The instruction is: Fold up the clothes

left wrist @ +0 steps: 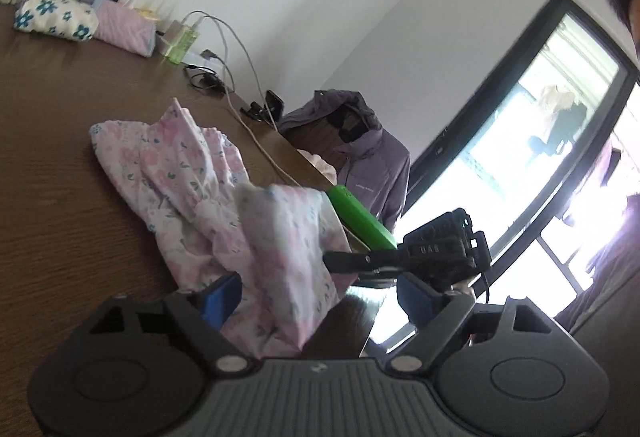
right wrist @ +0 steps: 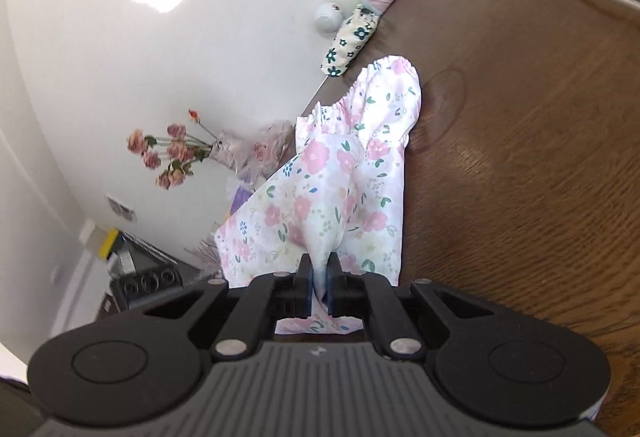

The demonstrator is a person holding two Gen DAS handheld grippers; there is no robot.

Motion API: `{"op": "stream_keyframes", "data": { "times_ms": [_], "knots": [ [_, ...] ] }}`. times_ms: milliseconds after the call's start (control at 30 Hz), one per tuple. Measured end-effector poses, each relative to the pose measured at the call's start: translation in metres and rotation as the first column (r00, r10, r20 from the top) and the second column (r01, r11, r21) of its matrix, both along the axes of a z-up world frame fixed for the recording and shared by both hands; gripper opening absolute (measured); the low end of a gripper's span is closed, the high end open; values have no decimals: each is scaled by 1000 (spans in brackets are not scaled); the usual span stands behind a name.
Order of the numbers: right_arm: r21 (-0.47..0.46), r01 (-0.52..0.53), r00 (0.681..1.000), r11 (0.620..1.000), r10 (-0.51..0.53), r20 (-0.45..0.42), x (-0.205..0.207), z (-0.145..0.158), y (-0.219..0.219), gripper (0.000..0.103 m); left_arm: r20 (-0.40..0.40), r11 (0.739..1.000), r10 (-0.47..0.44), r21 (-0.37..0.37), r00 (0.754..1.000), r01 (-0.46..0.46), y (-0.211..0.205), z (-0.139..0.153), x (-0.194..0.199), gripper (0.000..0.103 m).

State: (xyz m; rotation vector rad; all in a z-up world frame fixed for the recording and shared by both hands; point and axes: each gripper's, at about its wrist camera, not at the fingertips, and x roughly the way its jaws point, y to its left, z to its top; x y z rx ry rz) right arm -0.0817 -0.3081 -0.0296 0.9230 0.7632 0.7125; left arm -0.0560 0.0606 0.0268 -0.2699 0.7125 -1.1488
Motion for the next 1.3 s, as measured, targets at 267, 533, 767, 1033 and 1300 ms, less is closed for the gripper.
{"op": "stream_keyframes", "data": {
  "times_ms": [267, 533, 767, 1033, 1300],
  "knots": [
    [-68, 20, 1000, 997, -19, 15, 2, 5, -2, 6, -127, 996, 9, 92, 992, 3, -7, -23, 17, 10],
    [-189, -74, 985, 979, 101, 137, -6, 25, 5, 40, -290, 997, 63, 56, 955, -49, 0, -34, 34, 10],
    [-354, -168, 945, 920, 252, 208, -9, 32, 18, 49, -282, 997, 61, 58, 957, -47, 2, -37, 33, 10],
    [-327, -273, 952, 905, 304, 47, 14, 31, 16, 8, -208, 995, 53, 99, 977, -32, 6, -26, 18, 17],
    [-147, -275, 948, 950, 243, -203, 42, 13, 5, 8, -149, 979, 136, 172, 979, -109, -29, -11, 48, 20]
  ]
}}
